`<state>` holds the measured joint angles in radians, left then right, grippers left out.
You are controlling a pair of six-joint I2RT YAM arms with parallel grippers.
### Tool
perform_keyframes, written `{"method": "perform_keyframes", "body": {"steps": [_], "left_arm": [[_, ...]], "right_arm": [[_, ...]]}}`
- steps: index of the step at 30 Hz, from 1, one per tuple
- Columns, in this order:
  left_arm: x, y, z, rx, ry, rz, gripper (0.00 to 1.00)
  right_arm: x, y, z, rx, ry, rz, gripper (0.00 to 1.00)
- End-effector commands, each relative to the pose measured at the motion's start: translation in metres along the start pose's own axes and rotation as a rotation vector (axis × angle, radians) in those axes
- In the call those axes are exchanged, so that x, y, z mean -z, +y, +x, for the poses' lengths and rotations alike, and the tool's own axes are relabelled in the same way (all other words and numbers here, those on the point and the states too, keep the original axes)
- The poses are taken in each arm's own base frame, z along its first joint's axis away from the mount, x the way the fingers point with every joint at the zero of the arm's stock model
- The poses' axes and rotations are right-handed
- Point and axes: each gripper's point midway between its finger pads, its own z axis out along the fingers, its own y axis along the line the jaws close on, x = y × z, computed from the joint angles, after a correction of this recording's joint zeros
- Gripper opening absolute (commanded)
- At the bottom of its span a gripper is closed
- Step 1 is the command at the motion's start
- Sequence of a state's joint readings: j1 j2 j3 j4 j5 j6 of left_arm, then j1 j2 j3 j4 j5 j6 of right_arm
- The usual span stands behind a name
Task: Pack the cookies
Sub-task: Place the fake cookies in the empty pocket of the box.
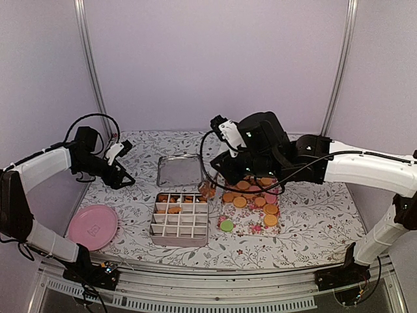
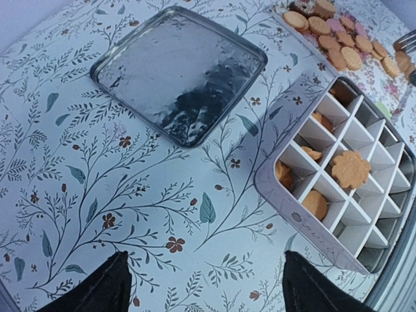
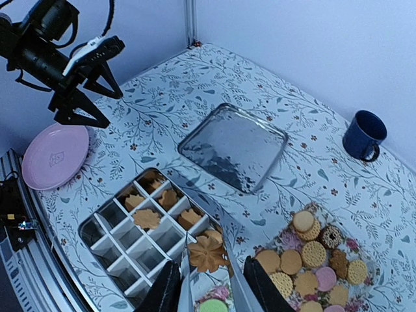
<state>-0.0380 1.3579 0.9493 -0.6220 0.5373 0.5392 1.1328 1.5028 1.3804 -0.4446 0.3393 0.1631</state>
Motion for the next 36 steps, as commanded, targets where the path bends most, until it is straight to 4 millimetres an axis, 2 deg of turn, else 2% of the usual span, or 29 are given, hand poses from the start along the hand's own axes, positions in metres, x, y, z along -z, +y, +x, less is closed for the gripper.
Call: {"method": "perform_keyframes", "body": {"steps": [1, 6, 14, 20, 32, 33, 36], "left_arm": [[-0.003, 0.002, 0.008, 0.0, 0.013, -0.006, 0.81], [-0.006, 0.0, 0.016, -0.002, 0.027, -0.001, 0.8], [-0.004, -0.001, 0.013, -0.007, 0.019, -0.002, 0.8], [-0.003, -0.001, 0.014, -0.012, 0.02, -0.006, 0.8], [-0.002, 0.0, 0.01, -0.009, 0.015, -0.006, 0.81], [-0.002, -0.001, 0.01, -0.007, 0.016, -0.004, 0.81], [-0.001, -0.001, 0.01, -0.006, 0.017, -0.003, 0.81]], "right_arm": [[-0.02, 0.041, -0.04, 0.022, -0.11, -0.127, 0.01], [-0.047, 0.066, -0.047, 0.045, -0.127, -0.194, 0.03], [-0.077, 0.08, -0.031, 0.063, -0.093, -0.22, 0.08], [-0.08, 0.077, -0.019, 0.065, -0.064, -0.209, 0.14], [-0.067, 0.066, -0.002, 0.046, -0.04, -0.192, 0.18], [-0.067, 0.066, -0.002, 0.045, -0.04, -0.192, 0.23], [-0.067, 0.068, -0.003, 0.044, -0.044, -0.201, 0.27]]}}
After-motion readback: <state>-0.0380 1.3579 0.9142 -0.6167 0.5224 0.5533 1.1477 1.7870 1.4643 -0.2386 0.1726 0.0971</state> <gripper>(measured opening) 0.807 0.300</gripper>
